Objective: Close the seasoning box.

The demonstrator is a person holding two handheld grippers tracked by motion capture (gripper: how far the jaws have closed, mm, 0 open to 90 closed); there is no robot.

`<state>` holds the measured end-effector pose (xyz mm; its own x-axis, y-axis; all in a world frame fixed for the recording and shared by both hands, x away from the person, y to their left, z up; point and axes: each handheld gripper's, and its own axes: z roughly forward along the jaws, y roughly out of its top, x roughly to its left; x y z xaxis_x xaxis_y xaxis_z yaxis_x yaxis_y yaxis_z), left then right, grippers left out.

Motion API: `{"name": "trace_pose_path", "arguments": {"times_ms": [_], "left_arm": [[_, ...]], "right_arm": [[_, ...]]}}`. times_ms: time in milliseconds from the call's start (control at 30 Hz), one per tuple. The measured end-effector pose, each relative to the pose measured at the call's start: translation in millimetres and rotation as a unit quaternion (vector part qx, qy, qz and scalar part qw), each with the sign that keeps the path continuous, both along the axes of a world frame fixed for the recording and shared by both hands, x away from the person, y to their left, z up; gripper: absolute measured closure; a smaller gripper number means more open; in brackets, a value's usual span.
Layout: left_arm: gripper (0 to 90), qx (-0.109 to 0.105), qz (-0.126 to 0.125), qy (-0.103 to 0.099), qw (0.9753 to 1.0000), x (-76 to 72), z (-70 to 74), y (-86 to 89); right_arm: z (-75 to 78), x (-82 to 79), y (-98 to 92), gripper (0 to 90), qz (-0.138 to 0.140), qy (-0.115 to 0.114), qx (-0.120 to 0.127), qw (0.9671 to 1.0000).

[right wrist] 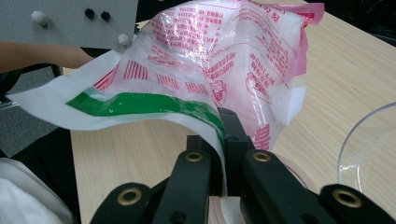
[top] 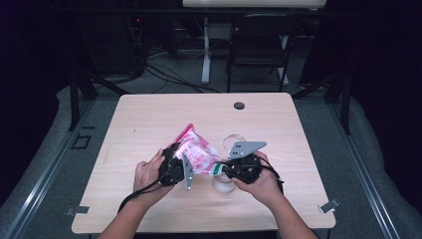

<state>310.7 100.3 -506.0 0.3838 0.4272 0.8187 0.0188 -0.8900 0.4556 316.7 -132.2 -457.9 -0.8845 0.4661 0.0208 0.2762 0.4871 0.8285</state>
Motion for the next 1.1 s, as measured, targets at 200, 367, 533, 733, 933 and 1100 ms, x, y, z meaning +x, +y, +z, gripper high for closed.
{"name": "trace_pose_path", "arguments": {"times_ms": [200, 367, 533, 733, 933, 1100], "left_arm": [[60.6, 0.015, -0.002, -0.011, 0.9998, -0.8, 0.9, -0.9], [60.7, 0.022, -0.002, -0.018, 0.9996, -1.6, -0.5, -2.6], [60.7, 0.032, -0.001, -0.027, 0.9991, -2.1, 0.2, -3.6], [60.7, 0.043, -0.004, -0.034, 0.9985, -2.5, 1.4, -4.9], [60.7, 0.056, -0.007, -0.041, 0.9976, -3.1, 3.4, -6.0], [60.7, 0.064, -0.005, -0.045, 0.9969, -3.8, 5.7, -7.1]], "right_arm": [[-0.2, 0.3, -1.0, 90.0, -0.001, 0.004, 0.006, 1.0], [-1.9, 1.3, -2.4, 90.0, -0.002, 0.009, 0.007, 0.9999], [-3.0, 1.9, -3.3, 90.0, -0.003, 0.012, 0.008, 0.9999], [-3.6, 2.3, -4.5, 90.0, -0.004, 0.013, 0.01, 0.9999], [-3.6, 2.2, -5.4, 90.0, -0.006, 0.012, 0.01, 0.9999], [-3.3, 2.4, -6.3, 90.0, -0.006, 0.01, 0.012, 0.9999]]}}
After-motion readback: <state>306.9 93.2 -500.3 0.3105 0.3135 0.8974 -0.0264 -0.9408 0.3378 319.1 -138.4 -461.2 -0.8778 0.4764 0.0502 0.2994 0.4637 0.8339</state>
